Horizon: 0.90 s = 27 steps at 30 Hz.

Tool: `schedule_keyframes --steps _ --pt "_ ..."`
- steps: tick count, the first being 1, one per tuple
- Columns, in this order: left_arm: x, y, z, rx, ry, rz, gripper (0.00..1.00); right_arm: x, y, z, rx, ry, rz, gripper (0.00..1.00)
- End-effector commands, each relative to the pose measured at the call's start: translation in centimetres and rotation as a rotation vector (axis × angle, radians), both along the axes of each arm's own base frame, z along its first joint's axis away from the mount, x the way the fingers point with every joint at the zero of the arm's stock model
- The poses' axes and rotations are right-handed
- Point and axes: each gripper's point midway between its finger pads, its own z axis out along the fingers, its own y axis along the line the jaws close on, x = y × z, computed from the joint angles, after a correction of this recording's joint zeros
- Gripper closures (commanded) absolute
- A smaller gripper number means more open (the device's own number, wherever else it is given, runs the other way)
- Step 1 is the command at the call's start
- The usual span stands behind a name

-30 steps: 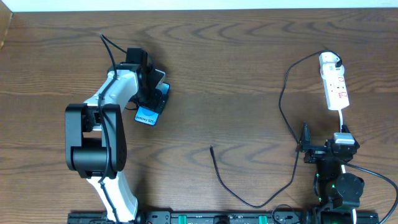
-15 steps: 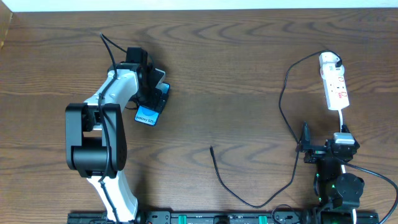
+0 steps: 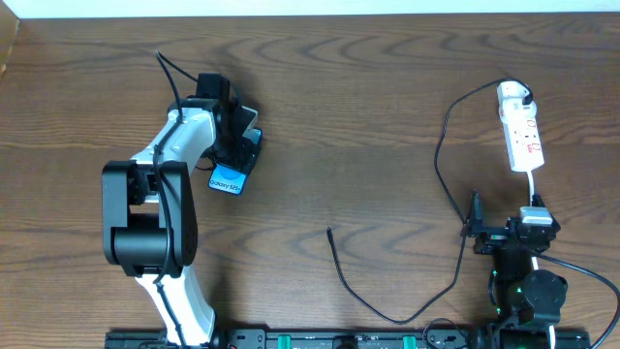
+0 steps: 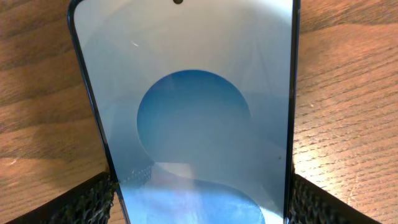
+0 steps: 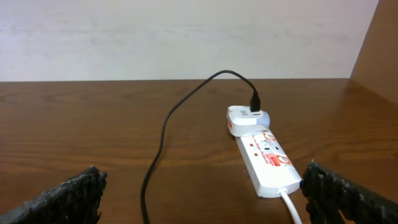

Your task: Plug charger to phone and switch on socket

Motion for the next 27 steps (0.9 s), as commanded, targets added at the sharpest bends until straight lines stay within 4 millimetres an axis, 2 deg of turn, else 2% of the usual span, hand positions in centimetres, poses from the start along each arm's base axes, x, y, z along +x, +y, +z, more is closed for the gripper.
schedule_keyframes --steps 1,3,9,27 --pt "-2.06 0.76 -3.48 0.04 0.106 0.012 0.14 0.0 0.16 -0.15 -0.007 0.005 0.008 0.01" --pt "-2.1 0.76 -3.48 0.04 0.108 0.012 0.14 0.0 0.16 -0.15 -0.007 0.005 0.008 0.01" --pt "-2.27 0.76 -3.48 0.04 0.115 0.012 0.24 0.0 0.16 -0.15 -0.007 0.005 0.008 0.01" --pt "-2.54 0.25 -3.47 0.01 0.126 0.011 0.43 0.0 0.16 -0.15 -0.007 0.005 0.008 0.01"
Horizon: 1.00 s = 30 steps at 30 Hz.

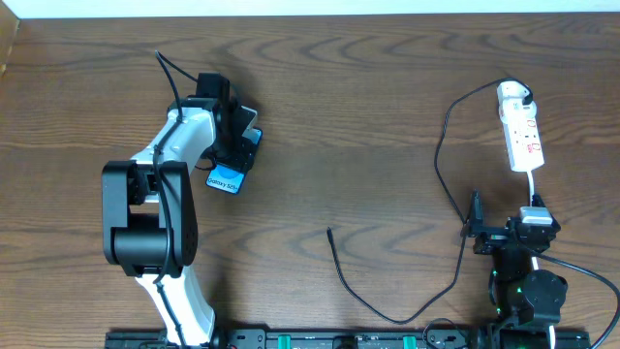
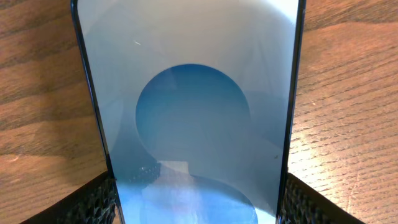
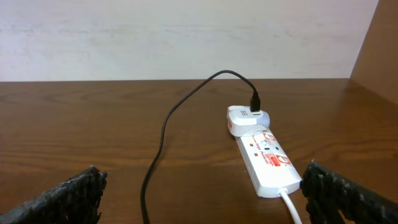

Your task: Plug charger to phone and switch on socket

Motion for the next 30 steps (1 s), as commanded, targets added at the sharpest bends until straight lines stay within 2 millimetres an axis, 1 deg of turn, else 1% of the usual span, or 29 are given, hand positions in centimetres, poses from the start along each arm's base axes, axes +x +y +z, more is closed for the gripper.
schedule_keyframes --steps 1,7,11,17,19,20,22,23,30 --pt "-2.4 0.2 -3.5 0.007 0.121 0.008 0.43 0.0 0.2 -0.2 -0.007 0.006 0.008 0.01" --pt "-2.5 -0.1 -3.5 -0.013 0.124 0.007 0.5 0.0 0.2 -0.2 -0.007 0.006 0.008 0.01" --pt "-2.7 -0.1 -3.5 -0.015 0.133 0.007 0.61 0.0 0.2 -0.2 -0.007 0.006 0.008 0.01" --pt "-2.7 -0.2 -3.5 -0.015 0.133 0.007 0.69 0.0 0.2 -0.2 -0.007 0.006 0.008 0.01" --pt "-2.7 -0.2 -3.5 -0.015 0.132 0.007 0.73 0.0 0.2 -0.2 -0.007 0.006 0.008 0.01" --pt "-2.7 -0.2 -3.4 -0.015 0.13 0.007 0.77 0.0 0.2 -0.2 -0.007 0.006 0.008 0.01" --pt "-2.6 -0.2 -3.2 -0.016 0.125 0.006 0.81 0.0 0.2 -0.2 -0.007 0.006 0.008 0.01" --pt "-2.5 -0.2 -2.9 -0.016 0.115 0.006 0.86 0.0 0.2 -0.2 -0.007 0.006 0.008 0.01" --pt "-1.8 -0.3 -1.2 -0.024 0.068 0.025 0.92 0.0 0.2 -0.2 -0.007 0.006 0.008 0.01"
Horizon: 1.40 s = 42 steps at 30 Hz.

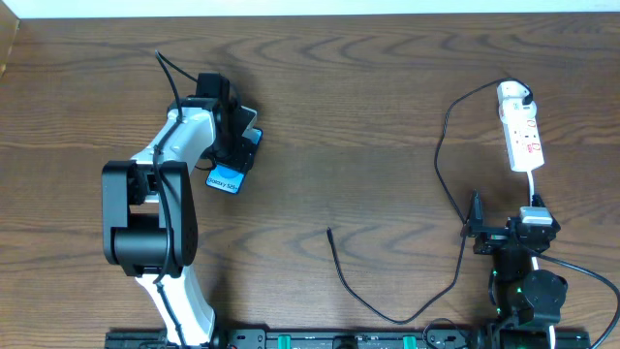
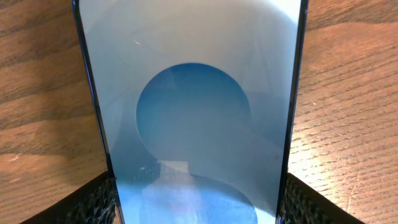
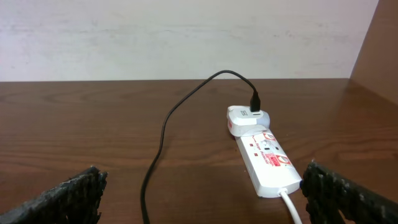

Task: Plug charger to phone and switch on socket
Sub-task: 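Lift the phone and swing it toward the table center with the left gripper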

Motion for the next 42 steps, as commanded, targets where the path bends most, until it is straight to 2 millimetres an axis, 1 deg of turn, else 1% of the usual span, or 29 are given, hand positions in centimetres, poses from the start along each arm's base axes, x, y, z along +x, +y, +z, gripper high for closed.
schedule_keyframes --steps 1,6,9,11,12,13,14,18,21,25,29,32,35,39,40,41,42 --pt "-1.7 -0.2 -1.3 -0.02 0.065 0.02 0.92 0.0 0.2 -0.2 -0.007 0.005 0.008 0.01" --pt "-1.5 -0.3 -0.6 -0.029 0.048 0.03 0.92 0.0 0.2 -0.2 -0.007 0.005 0.008 0.01" --pt "-1.1 -1.1 0.7 -0.073 0.014 0.025 0.92 0.0 0.2 -0.2 -0.007 0.005 0.008 0.01" --pt "-0.7 -1.3 2.0 -0.089 -0.019 0.045 0.92 0.0 0.2 -0.2 -0.007 0.005 0.008 0.01" --pt "-0.7 -1.3 2.3 -0.093 -0.026 0.047 0.92 0.0 0.2 -0.2 -0.007 0.005 0.008 0.01" --pt "-0.5 -1.7 3.4 -0.118 -0.051 0.047 0.92 0.0 0.2 -0.2 -0.007 0.005 0.008 0.01" --pt "-0.4 -1.9 3.8 -0.129 -0.061 0.048 0.92 0.0 0.2 -0.2 -0.007 0.005 0.008 0.01" --pt "-0.2 -2.2 5.2 -0.153 -0.09 0.072 0.93 0.0 0.2 -0.2 -0.007 0.005 0.008 0.01" --pt "-0.3 -2.8 5.8 -0.191 -0.093 0.084 0.92 0.0 0.2 -0.2 -0.007 0.005 0.008 0.01" --pt "-0.4 -4.8 6.4 -0.313 -0.084 0.066 0.93 0.0 0.2 -0.2 -0.007 0.005 0.008 0.01" --pt "-0.1 -5.7 6.8 -0.378 -0.079 0.12 0.92 0.0 0.2 -0.2 -0.007 0.005 0.008 0.01" --pt "0.3 -7.0 7.5 -0.465 -0.082 0.142 0.93 0.0 0.2 -0.2 -0.007 0.005 0.008 0.01" --pt "0.7 -8.5 8.7 -0.579 -0.084 0.156 0.93 0.0 0.2 -0.2 -0.007 0.005 0.008 0.01" --pt "1.6 -10.7 10.8 -0.764 -0.063 0.232 0.93 0.0 0.2 -0.2 -0.007 0.005 0.008 0.01" --pt "1.9 -11.4 11.6 -0.823 -0.056 0.246 0.93 0.0 0.2 -0.2 -0.007 0.005 0.008 0.01" --pt "2.3 -12.3 12.9 -0.911 -0.05 0.254 0.93 0.0 0.2 -0.2 -0.007 0.005 0.008 0.01" --pt "2.4 -12.5 13.2 -0.932 -0.048 0.252 0.93 0.0 0.2 -0.2 -0.007 0.005 0.008 0.01"
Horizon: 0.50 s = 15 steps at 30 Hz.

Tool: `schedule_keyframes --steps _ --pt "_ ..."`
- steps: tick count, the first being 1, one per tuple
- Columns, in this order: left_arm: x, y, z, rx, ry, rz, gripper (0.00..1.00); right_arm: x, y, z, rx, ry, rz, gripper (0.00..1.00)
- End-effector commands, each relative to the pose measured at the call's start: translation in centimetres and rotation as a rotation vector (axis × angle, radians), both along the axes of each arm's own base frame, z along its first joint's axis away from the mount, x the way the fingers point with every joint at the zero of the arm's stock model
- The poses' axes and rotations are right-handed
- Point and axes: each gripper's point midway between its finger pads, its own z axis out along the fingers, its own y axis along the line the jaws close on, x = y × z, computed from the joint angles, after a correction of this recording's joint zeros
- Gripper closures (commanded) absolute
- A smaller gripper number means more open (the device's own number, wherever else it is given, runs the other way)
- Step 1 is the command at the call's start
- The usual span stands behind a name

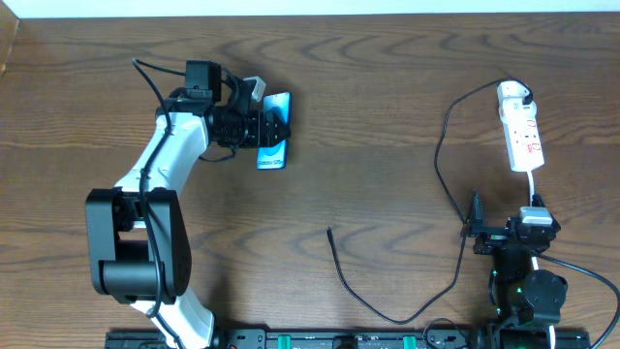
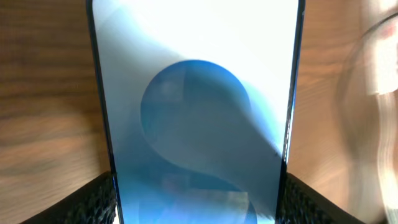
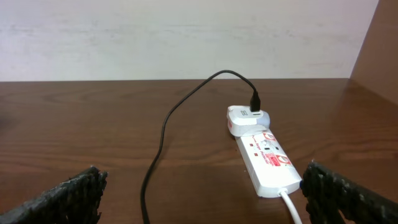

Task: Plug charger to phone and switch on socket
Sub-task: 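Lift the phone and swing it toward the table center with the left gripper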

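My left gripper (image 1: pixel 254 130) is shut on a blue phone (image 1: pixel 273 143), held at the table's upper left with its screen filling the left wrist view (image 2: pixel 198 118). A white power strip (image 1: pixel 521 133) lies at the far right with a white charger plug (image 3: pixel 247 118) in its far end. A black cable (image 1: pixel 441 184) runs from the charger down the table, and its loose end (image 1: pixel 330 233) lies near the middle front. My right gripper (image 3: pixel 202 193) is open at the front right, its fingers (image 3: pixel 65 196) wide apart with nothing between them.
The power strip's white lead (image 1: pixel 534 186) runs toward the right arm's base (image 1: pixel 523 276). A pale wall (image 3: pixel 186 37) borders the table's far edge.
My left gripper has carried the phone up and to the right, and the phone has turned so that its long side runs up and down in the overhead view. The right arm has not moved.
My left gripper held the phone low at the upper left through all three earlier moments, with the phone barely shifting. Now the arm has swung out and the phone is farther right. The cable, the power strip and the right arm stayed where they were.
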Motion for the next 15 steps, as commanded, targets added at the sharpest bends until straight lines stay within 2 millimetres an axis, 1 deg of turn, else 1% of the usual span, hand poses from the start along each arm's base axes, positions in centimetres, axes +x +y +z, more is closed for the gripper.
schedule_keyframes --steps 1,3,4,6,10,13,15 --pt "0.2 -3.2 5.0 -0.31 0.032 0.005 0.93 0.0 0.2 -0.2 -0.007 0.006 0.008 0.01" --pt "0.8 -4.4 7.4 -0.45 0.046 0.003 0.93 0.0 0.2 -0.2 -0.007 0.006 0.008 0.01" --pt "1.0 -4.6 8.2 -0.492 0.067 0.019 0.93 0.0 0.2 -0.2 -0.007 0.006 0.008 0.01" --pt "1.6 -4.7 8.9 -0.546 0.141 0.087 0.93 0.0 0.2 -0.2 -0.007 0.006 0.008 0.01" --pt "2.2 -4.7 9.5 -0.626 0.313 0.224 0.93 0.0 0.2 -0.2 -0.007 0.006 0.008 0.01" --pt "2.2 -4.7 9.5 -0.678 0.481 0.339 0.93 0.0 0.2 -0.2 -0.007 0.006 0.008 0.01" --pt "2.2 -4.7 9.5 -0.7 0.557 0.391 0.92 0.0 0.2 -0.2 -0.007 0.006 0.008 0.01"
